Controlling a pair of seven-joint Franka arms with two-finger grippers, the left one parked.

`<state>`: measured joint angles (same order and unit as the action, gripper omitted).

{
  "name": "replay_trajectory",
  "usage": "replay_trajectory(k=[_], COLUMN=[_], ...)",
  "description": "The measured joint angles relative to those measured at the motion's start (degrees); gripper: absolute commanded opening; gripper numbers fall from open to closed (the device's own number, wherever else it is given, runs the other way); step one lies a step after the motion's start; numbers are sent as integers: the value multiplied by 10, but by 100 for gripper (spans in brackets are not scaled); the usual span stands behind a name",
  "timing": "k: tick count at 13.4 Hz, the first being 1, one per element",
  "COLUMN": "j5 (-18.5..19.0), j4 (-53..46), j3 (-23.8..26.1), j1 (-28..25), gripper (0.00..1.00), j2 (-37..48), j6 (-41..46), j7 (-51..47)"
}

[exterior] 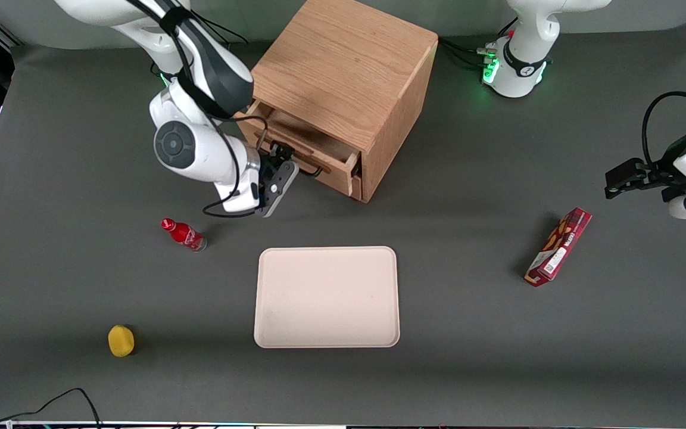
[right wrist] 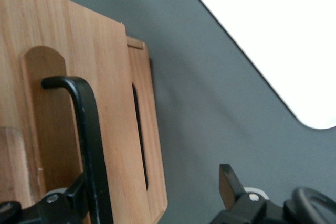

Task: Open upper drawer
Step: 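Pull the upper drawer outward by its handle with the right gripper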

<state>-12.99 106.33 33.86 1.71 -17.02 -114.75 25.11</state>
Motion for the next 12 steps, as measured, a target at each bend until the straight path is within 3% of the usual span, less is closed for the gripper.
replay_trajectory(k=[7, 12], j5=[2, 49], j4=[-57, -160], j3=[-52, -81], j1=[3, 4], gripper=[100, 100], j2=[-53, -109], j6=[5, 77], j7=[75, 95])
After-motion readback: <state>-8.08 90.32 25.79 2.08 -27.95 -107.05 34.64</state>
